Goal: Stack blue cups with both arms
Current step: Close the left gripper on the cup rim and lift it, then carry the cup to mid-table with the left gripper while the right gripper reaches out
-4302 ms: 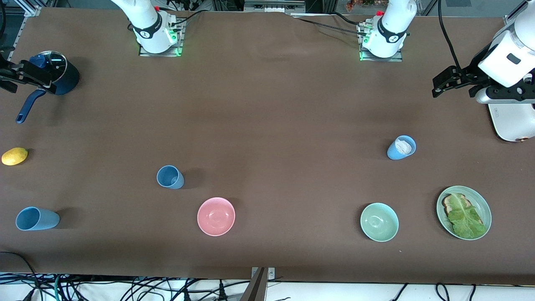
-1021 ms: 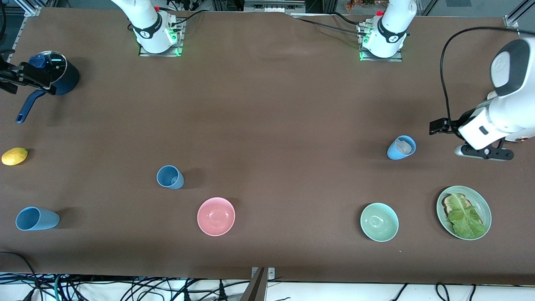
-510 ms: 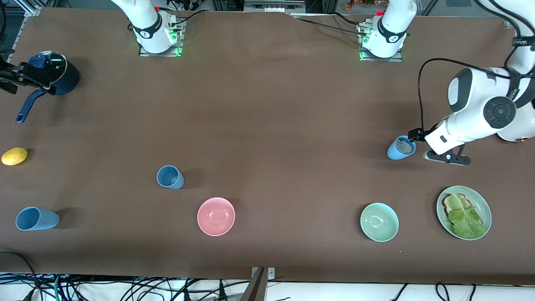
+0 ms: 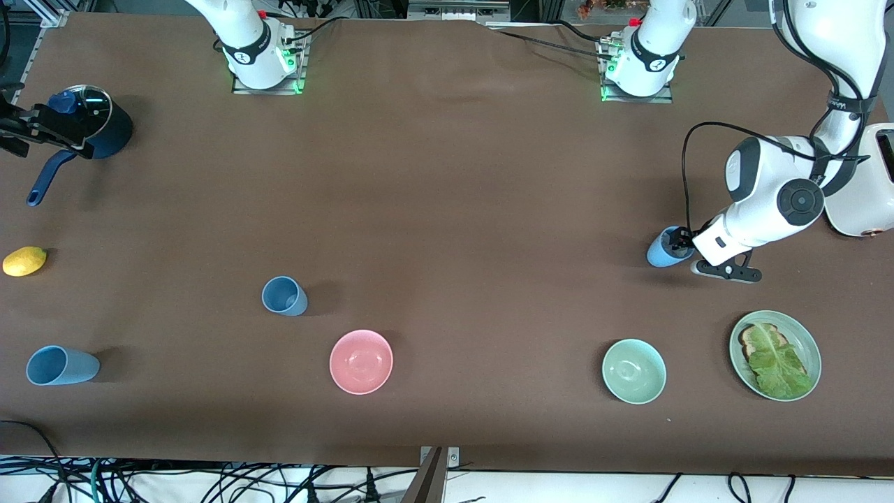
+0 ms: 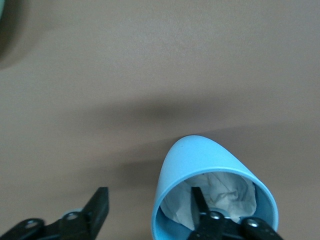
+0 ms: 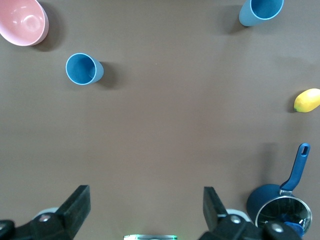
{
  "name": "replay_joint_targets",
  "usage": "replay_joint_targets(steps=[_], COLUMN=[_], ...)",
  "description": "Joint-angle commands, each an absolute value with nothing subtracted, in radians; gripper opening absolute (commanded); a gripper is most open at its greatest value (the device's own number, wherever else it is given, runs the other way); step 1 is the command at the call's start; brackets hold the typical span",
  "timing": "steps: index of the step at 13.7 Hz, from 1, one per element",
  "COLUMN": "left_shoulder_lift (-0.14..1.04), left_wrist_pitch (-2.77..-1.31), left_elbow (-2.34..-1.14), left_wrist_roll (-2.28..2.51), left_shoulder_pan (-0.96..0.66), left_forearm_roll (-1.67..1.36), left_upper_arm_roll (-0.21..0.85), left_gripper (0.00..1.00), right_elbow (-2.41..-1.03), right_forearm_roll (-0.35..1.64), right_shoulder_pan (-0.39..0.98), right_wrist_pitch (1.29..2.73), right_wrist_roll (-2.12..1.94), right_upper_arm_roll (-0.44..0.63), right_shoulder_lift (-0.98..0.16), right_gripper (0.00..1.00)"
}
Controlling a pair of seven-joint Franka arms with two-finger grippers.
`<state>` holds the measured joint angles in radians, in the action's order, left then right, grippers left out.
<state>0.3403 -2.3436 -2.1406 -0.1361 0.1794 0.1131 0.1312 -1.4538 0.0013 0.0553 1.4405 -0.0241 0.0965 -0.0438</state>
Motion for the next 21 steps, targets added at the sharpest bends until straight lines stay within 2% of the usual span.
replay_joint_targets(steps=[1,2,8,10,13,15,19,21], left_shoulder_lift=[0.345,0.345,0.328,0.298,0.285,0.287,0.313,0.377], left_wrist_pitch=[-2.347,-2.345,-2.306,-2.223,-2.062,-2.007,-1.999,-1.999], left_elbow=[-2.137,-2.137,-2.12,-2.074,-1.961,-1.909,-1.869,-1.815], left_wrist_roll=[-0.106,-0.097,-0.106,-0.094,-0.039,0.103,0.45,0.578], left_shoulder_pan=[0.167,0.166,0.167,0.167,0.166,0.163,0.126,0.021], left_forearm_roll=[0.133,0.133,0.133,0.127,0.121,0.121,0.12,0.12], left_upper_arm_roll=[0.143,0.144,0.17,0.205,0.29,0.394,0.596,0.612], left_gripper=[0.11,0.0,0.0,0.0,0.0,0.0,0.0,0.0], right_elbow=[-1.453,-1.453,-1.453,-1.453,-1.453,-1.453,-1.453,-1.453], right_forearm_roll=[0.015,0.015,0.015,0.015,0.015,0.015,0.015,0.015], right_shoulder_pan=[0.052,0.052,0.052,0.052,0.052,0.052,0.051,0.051], right_wrist_pitch=[1.442,1.443,1.443,1.443,1.443,1.443,1.443,1.443], right_wrist_roll=[-0.012,-0.012,-0.012,-0.011,-0.012,-0.011,-0.012,-0.012], right_upper_arm_roll=[0.095,0.097,0.097,0.095,0.095,0.097,0.095,0.097], right_shoulder_lift=[-0.04,-0.04,-0.04,-0.04,-0.04,-0.04,-0.04,-0.046], right_gripper=[1.0,1.0,1.0,1.0,1.0,1.0,1.0,1.0])
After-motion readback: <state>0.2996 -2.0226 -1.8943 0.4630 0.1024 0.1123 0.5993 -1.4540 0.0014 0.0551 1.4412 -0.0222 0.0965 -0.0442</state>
